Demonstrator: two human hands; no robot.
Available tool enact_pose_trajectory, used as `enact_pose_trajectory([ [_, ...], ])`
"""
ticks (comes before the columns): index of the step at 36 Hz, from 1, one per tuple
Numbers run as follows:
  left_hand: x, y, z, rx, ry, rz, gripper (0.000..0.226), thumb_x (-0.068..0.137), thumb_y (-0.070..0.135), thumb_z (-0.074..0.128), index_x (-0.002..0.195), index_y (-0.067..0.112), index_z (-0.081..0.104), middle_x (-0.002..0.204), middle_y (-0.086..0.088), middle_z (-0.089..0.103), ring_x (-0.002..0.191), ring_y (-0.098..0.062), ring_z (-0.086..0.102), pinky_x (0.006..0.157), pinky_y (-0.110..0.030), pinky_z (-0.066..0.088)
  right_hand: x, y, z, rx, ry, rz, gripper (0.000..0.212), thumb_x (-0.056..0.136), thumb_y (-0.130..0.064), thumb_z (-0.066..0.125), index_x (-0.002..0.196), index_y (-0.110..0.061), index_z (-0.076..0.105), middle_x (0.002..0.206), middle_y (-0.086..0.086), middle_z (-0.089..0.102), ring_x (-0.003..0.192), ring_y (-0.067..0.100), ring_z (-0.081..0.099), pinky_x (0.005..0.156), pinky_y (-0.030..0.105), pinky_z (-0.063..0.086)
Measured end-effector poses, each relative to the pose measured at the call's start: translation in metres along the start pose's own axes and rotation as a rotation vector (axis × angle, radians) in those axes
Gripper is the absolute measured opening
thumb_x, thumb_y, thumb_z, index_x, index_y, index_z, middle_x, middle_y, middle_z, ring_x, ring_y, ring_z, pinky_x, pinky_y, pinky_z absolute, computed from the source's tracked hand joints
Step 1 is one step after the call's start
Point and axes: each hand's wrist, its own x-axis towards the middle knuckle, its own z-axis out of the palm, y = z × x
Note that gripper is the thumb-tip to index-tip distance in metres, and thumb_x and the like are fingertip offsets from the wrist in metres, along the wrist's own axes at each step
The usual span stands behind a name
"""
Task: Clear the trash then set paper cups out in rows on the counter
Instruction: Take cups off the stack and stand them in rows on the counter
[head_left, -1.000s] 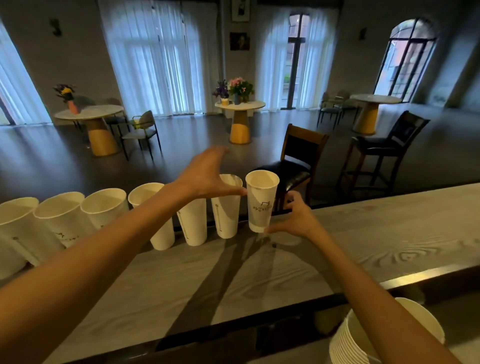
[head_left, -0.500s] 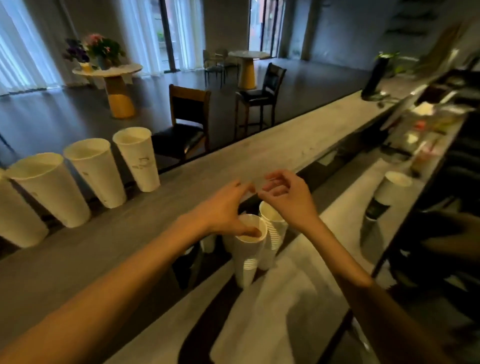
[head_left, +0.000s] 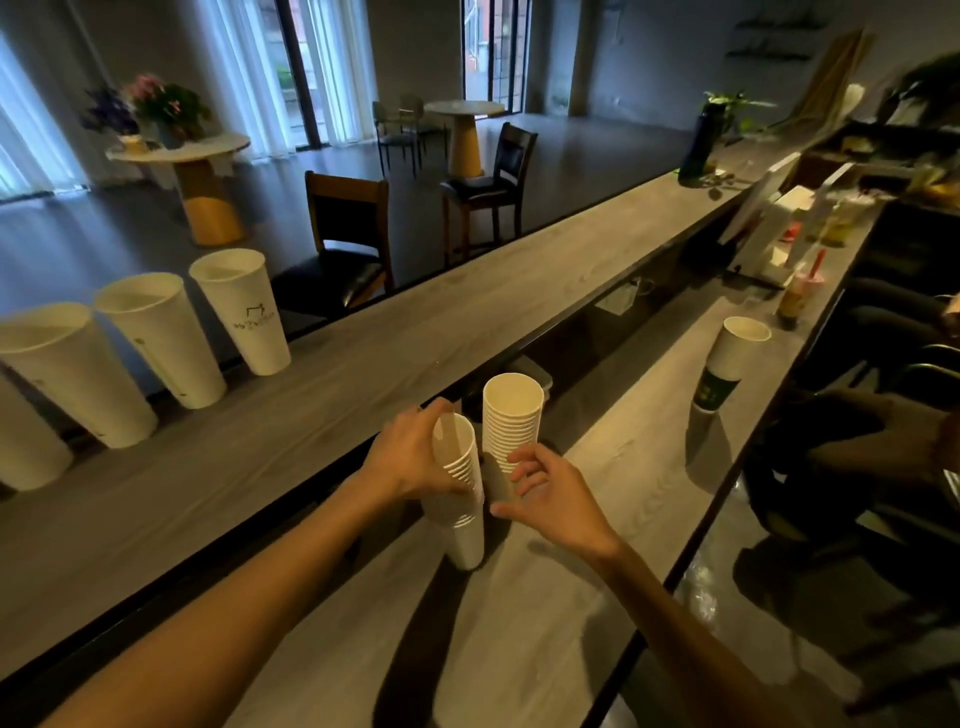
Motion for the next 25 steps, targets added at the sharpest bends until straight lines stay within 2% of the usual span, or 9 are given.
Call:
enact_pose_trajectory([
  [3, -0.033, -0.013, -0.040, -0.130, 0.027, 0.013, 0.106, 0.047, 0.054, 0.095, 0.138, 0.037, 0.045, 0.139, 0.004, 0.051, 0.128, -0.022, 0.049, 0.099, -0.047, 0.053, -0.016, -0.008, 0.012, -0.149, -0.135, -0.008, 0.103, 0.058, -0.034, 0.095, 0.144, -0.035, 0.037, 0.143, -0.008, 0.048, 0.130, 0.015, 0.047, 0.101, 0.034, 0.048],
  [6, -0.061, -0.018, -0.083, -0.214, 0.089, 0.022, 0.097, 0.049, 0.049, 0.097, 0.132, 0.037, 0.050, 0.133, 0.010, 0.050, 0.122, -0.015, 0.048, 0.095, -0.039, 0.050, -0.023, -0.020, 0.022, -0.211, -0.279, -0.040, 0.120, 0.052, -0.045, 0.095, 0.151, -0.037, 0.028, 0.152, -0.008, 0.040, 0.140, 0.014, 0.039, 0.111, 0.041, 0.042],
  [9, -0.107, -0.027, -0.132, -0.382, 0.201, 0.029, 0.089, 0.054, 0.036, 0.098, 0.131, 0.032, 0.055, 0.125, 0.016, 0.052, 0.120, -0.010, 0.048, 0.095, -0.031, 0.044, -0.040, -0.048, 0.040, -0.205, -0.327, -0.124, 0.103, 0.059, -0.040, 0.094, 0.146, -0.029, 0.040, 0.140, -0.009, 0.053, 0.129, 0.010, 0.051, 0.102, 0.029, 0.049],
  [11, -0.142, -0.039, -0.155, -0.549, 0.290, 0.015, 0.089, 0.048, 0.038, 0.100, 0.126, 0.033, 0.057, 0.121, 0.017, 0.055, 0.114, -0.006, 0.054, 0.091, -0.027, 0.048, -0.058, -0.073, 0.053, -0.171, -0.298, -0.185, 0.088, 0.061, -0.039, 0.093, 0.138, -0.027, 0.051, 0.130, -0.013, 0.060, 0.121, 0.006, 0.057, 0.097, 0.027, 0.052],
  [14, -0.188, -0.061, -0.170, -0.831, 0.431, -0.024, 0.107, 0.033, 0.050, 0.099, 0.130, 0.035, 0.055, 0.126, 0.001, 0.066, 0.113, -0.017, 0.066, 0.094, -0.039, 0.057, -0.085, -0.107, 0.074, -0.102, -0.275, -0.265, 0.078, 0.061, -0.040, 0.092, 0.131, -0.033, 0.057, 0.123, -0.017, 0.065, 0.115, 0.000, 0.060, 0.093, 0.024, 0.053],
  [17, -0.240, -0.086, -0.170, -1.140, 0.404, -0.073, 0.117, 0.037, 0.034, 0.101, 0.141, 0.029, 0.046, 0.126, -0.004, 0.071, 0.113, -0.020, 0.070, 0.098, -0.046, 0.056, -0.116, -0.142, 0.106, -0.101, -0.307, -0.348, 0.076, 0.061, -0.045, 0.090, 0.130, -0.035, 0.058, 0.123, -0.018, 0.065, 0.116, -0.002, 0.059, 0.095, 0.025, 0.051],
  [20, -0.283, -0.095, -0.156, -1.151, 0.319, -0.129, 0.115, 0.031, 0.037, 0.100, 0.134, 0.031, 0.050, 0.126, 0.002, 0.071, 0.112, -0.013, 0.070, 0.089, -0.037, 0.057, -0.136, -0.165, 0.136, -0.046, -0.393, -0.374, 0.062, 0.068, -0.036, 0.089, 0.124, -0.034, 0.062, 0.118, -0.013, 0.069, 0.113, 0.002, 0.062, 0.094, 0.028, 0.052],
  [23, -0.329, -0.117, -0.157, -1.223, 0.409, -0.199, 0.101, 0.042, 0.032, 0.100, 0.133, 0.018, 0.058, 0.124, -0.002, 0.073, 0.110, -0.016, 0.071, 0.084, -0.033, 0.060, -0.149, -0.194, 0.176, -0.038, -0.529, -0.410, 0.059, 0.072, -0.036, 0.087, 0.127, -0.028, 0.065, 0.118, -0.010, 0.071, 0.114, 0.007, 0.064, 0.099, 0.035, 0.052],
  [25, -0.355, -0.132, -0.166, -1.252, 0.499, -0.230, 0.091, 0.051, 0.025, 0.100, 0.131, 0.013, 0.060, 0.123, -0.006, 0.074, 0.111, -0.021, 0.071, 0.091, -0.040, 0.059, -0.154, -0.212, 0.199, -0.029, -0.624, -0.424, 0.067, 0.071, -0.044, 0.086, 0.131, -0.030, 0.061, 0.123, -0.010, 0.069, 0.117, 0.009, 0.062, 0.102, 0.040, 0.050],
])
